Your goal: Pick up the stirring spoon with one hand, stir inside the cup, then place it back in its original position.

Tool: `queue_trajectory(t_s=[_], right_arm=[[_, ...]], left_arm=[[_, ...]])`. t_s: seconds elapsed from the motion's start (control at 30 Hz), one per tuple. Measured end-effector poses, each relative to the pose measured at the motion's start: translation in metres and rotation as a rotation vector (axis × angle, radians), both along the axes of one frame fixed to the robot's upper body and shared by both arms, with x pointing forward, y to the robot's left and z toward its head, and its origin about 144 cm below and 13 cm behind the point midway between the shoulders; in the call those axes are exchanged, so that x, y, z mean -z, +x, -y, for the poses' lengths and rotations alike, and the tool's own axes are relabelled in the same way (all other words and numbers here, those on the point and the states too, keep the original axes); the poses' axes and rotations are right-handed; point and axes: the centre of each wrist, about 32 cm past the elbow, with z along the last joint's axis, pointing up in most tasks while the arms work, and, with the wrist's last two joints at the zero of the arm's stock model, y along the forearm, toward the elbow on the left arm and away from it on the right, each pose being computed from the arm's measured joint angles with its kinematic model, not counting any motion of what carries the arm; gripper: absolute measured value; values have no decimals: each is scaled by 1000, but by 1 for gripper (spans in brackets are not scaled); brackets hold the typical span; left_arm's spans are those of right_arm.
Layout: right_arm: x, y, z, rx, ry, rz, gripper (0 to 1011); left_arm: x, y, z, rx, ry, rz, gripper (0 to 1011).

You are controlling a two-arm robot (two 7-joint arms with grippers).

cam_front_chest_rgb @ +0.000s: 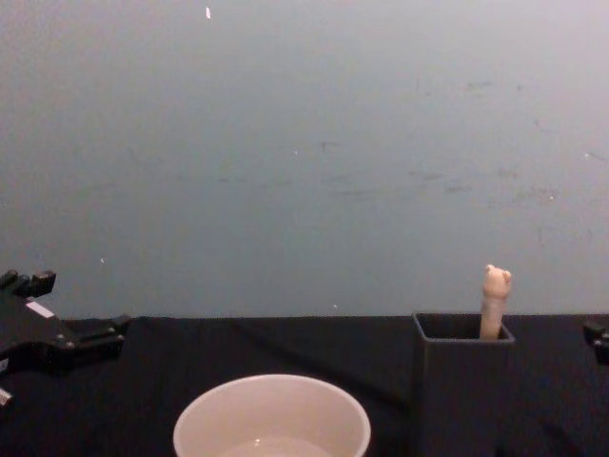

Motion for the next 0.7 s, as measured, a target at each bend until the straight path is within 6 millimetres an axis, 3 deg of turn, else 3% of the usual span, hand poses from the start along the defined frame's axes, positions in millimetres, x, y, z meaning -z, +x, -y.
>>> queue_trajectory(t_s=[0.7], right_arm=[[0,0,0,0,0,0,1002]], left_arm=[[0,0,0,0,0,0,1001]])
